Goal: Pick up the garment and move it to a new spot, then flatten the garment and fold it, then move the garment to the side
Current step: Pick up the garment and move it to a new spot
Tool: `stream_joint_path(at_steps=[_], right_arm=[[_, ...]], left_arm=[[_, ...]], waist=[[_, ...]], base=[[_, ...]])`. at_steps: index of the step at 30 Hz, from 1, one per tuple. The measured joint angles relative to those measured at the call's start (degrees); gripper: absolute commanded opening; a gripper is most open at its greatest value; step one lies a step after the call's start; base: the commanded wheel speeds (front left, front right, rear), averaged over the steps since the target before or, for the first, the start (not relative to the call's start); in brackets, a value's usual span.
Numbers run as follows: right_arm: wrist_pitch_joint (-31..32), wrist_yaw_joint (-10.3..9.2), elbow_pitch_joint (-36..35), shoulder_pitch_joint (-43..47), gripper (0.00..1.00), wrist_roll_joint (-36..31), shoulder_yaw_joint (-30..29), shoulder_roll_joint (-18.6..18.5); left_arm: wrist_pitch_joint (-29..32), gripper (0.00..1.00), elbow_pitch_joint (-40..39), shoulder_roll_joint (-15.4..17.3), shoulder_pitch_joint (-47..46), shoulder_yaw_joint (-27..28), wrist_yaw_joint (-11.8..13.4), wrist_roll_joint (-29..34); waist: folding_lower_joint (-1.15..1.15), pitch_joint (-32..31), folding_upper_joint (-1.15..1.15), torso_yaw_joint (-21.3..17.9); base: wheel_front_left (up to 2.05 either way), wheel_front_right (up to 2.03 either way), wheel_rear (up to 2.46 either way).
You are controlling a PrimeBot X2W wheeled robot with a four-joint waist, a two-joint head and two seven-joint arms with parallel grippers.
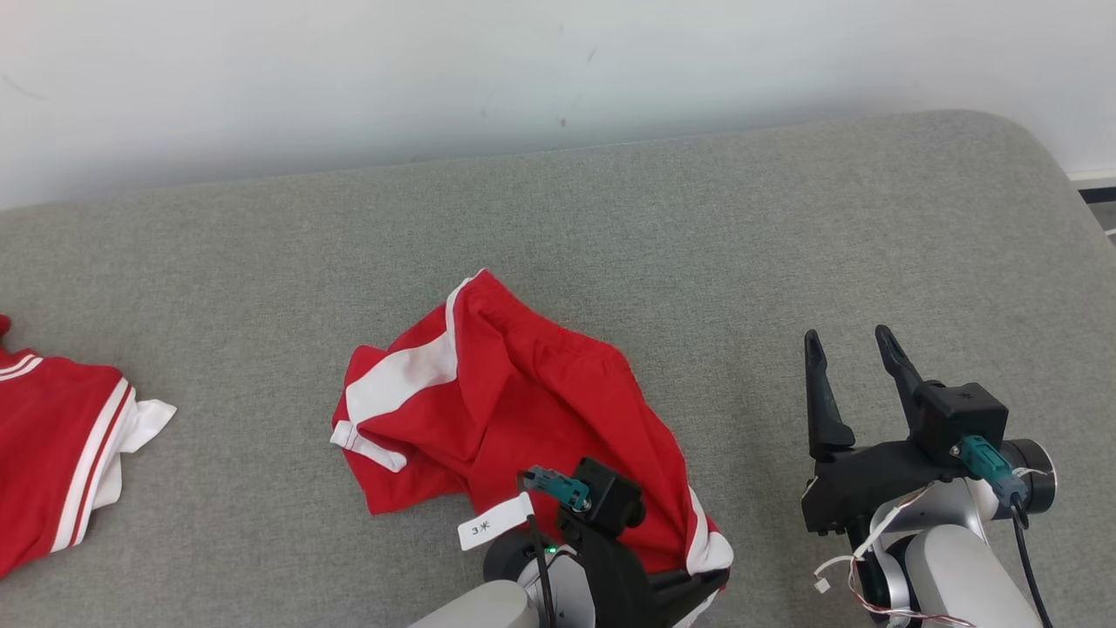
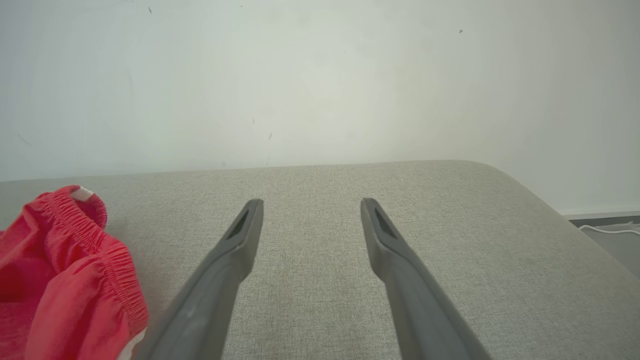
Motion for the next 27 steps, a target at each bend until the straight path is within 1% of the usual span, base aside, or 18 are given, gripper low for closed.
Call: stream_joint_path(at_steps=[3,10,12,13,14,21,27], right_arm=[[0.0,0.0,-0.12,0.04,1.0,0.0,-0.21,0.0],[0.01,0.0,0.9,0.04,1.0,0.0,0.12,0.07],[0.01,0.0,1.0,0.05,1.0,0.0,0.2,0.08],[0.01,0.0,1.05,0.05,1.0,0.0,0.13,0.08],[0.01,0.0,1.14,0.05,1.0,0.0,0.02,0.08],[-0.14,0.0,1.85,0.26,1.0,0.67,-0.58,0.07],[-0.25,0.07,2.98,1.72,1.0,1.65,-0.92,0.0]], left_arm=[[-0.36,0.0,0.07,-0.13,-0.15,-0.41,0.0,0.0],[-0.51,0.0,0.58,-0.7,-0.05,-3.77,0.0,-0.42],[-1.01,0.0,0.99,-0.81,0.05,-3.91,0.0,-0.75],[-1.44,0.34,1.3,-0.88,0.05,-3.85,0.0,-1.03],[-1.98,1.0,1.65,-0.93,0.05,-3.71,0.0,-1.03],[-5.0,1.0,1.56,-1.03,-0.36,-2.18,0.0,-1.09],[-8.09,1.0,1.53,-0.73,-0.54,0.65,0.02,-1.1]], waist=[[0.0,0.0,0.0,0.12],[0.0,-0.65,0.0,0.93],[0.0,-0.96,0.0,1.0],[0.0,-1.12,0.0,1.05],[0.0,-1.28,0.0,1.11],[0.0,-2.64,0.0,1.92],[0.0,-4.21,0.0,3.12]], base=[[0.0,0.0,0.0],[0.0,0.0,0.0],[0.0,0.0,0.0],[0.0,0.0,0.0],[0.0,0.0,0.0],[0.0,0.0,0.0],[0.0,0.0,0.0]])
